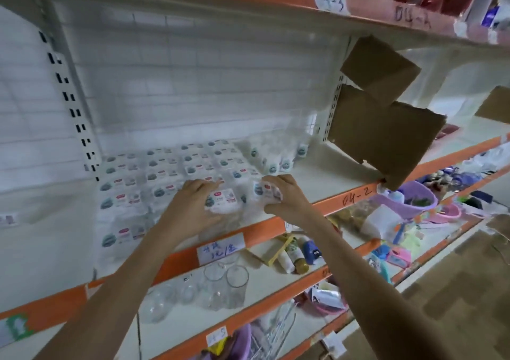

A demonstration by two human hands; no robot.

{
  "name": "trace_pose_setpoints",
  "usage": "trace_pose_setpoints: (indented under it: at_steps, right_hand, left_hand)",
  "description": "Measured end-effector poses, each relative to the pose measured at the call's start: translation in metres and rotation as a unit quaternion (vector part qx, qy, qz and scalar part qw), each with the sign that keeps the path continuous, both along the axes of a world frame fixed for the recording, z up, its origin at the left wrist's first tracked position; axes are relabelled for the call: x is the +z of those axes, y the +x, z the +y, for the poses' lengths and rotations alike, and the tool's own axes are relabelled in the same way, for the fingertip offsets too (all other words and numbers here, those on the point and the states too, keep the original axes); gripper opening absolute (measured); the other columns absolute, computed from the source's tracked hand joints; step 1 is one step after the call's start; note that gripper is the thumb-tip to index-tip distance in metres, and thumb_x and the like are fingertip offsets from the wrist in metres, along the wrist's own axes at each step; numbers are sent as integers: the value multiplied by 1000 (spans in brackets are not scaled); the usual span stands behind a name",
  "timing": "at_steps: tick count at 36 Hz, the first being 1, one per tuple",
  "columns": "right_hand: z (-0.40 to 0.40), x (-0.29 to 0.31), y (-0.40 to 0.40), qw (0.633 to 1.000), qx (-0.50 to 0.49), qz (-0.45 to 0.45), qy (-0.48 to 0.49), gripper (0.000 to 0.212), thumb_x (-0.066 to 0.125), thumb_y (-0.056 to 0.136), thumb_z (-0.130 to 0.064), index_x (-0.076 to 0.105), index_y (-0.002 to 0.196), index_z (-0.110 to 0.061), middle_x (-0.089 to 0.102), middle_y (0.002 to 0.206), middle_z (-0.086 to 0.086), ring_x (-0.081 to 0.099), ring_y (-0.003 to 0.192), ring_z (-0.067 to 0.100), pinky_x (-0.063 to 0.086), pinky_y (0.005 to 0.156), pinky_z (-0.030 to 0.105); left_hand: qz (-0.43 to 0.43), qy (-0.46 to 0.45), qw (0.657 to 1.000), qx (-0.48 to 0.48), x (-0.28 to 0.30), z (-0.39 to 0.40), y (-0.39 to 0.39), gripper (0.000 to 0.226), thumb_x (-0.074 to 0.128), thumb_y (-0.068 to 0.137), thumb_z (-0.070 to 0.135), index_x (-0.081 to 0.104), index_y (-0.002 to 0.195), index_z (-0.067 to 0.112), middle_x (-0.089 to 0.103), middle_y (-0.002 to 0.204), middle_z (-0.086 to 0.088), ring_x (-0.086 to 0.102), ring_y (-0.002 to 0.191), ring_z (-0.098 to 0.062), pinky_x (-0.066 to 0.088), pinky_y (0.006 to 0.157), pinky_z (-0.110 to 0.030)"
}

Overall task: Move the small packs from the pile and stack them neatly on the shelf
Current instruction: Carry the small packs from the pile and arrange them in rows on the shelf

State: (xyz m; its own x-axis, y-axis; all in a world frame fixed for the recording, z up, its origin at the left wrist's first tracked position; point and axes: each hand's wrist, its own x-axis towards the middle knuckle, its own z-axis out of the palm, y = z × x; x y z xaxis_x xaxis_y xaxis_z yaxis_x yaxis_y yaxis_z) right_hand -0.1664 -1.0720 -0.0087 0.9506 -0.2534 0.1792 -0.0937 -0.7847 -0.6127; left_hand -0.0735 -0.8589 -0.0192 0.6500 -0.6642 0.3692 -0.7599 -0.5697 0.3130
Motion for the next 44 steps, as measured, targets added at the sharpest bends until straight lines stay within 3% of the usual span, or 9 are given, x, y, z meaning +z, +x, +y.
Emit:
trace_pose_setpoints:
  at_steps: [5,9,12,15,19,26,32,38,44]
  right_hand:
    - [-11,-4,26,997,72,-4,-23,70,70,73,-5,42,137,-11,34,133,14,33,126,24,29,89,13]
    - [-17,-9,36,991,132,-8,-17,66,68,73,-10,42,134,-13,36,132,9,33,125,20,26,83,10]
    - [-21,-16,35,986,161,-43,-10,63,65,69,-21,47,129,-11,37,126,4,28,127,17,22,87,0]
    - [-25,-21,32,977,193,-82,-22,57,73,76,-16,50,127,-5,49,128,10,35,129,23,23,107,18]
    - [-28,-25,32,970,219,-106,-12,53,72,80,-13,50,128,-5,46,132,18,52,118,28,28,91,9]
    - [-33,-30,36,965,235,-108,-39,53,73,80,-24,53,126,-7,48,130,16,60,105,28,39,99,29]
    - [-34,-35,35,965,235,-73,-88,62,53,85,-51,39,135,-17,29,145,19,37,130,38,39,103,47]
    - [-35,-24,30,962,231,-11,-143,62,48,92,-44,23,143,-20,6,155,14,8,142,34,25,110,49]
    - [-34,-10,19,959,209,-62,-182,65,46,91,-50,23,145,-24,13,155,7,12,141,29,21,111,46]
  left_hand:
    - [-8,13,999,37,-1,3,-1,68,73,74,42,49,133,18,43,130,-4,33,122,-21,25,104,-26]
    - [4,-21,997,68,-5,3,-13,60,74,75,33,53,129,17,45,126,-7,37,117,-22,34,104,-35]
    - [5,-30,995,91,-10,-1,-24,61,75,75,32,53,129,14,46,125,-6,35,118,-22,32,101,-29]
    - [-7,-38,992,122,-13,-7,-34,61,76,74,28,52,129,13,47,125,-6,36,120,-22,32,97,-25]
    - [-11,-28,987,157,-13,-13,-37,58,77,73,25,56,125,10,51,122,-10,42,117,-28,38,98,-36]
    - [6,18,982,188,-5,-20,-42,58,71,79,26,50,131,11,45,132,-8,35,125,-24,27,104,-27]
    - [15,57,978,202,3,-25,-45,57,69,82,28,46,133,14,43,132,-5,34,124,-22,30,101,-27]
    - [23,121,967,225,13,-32,-48,62,67,82,29,39,136,16,38,136,-4,30,127,-21,37,101,-34]
    - [-14,141,960,243,21,-34,-54,72,67,78,44,36,138,18,34,141,-3,29,131,-21,26,107,-34]
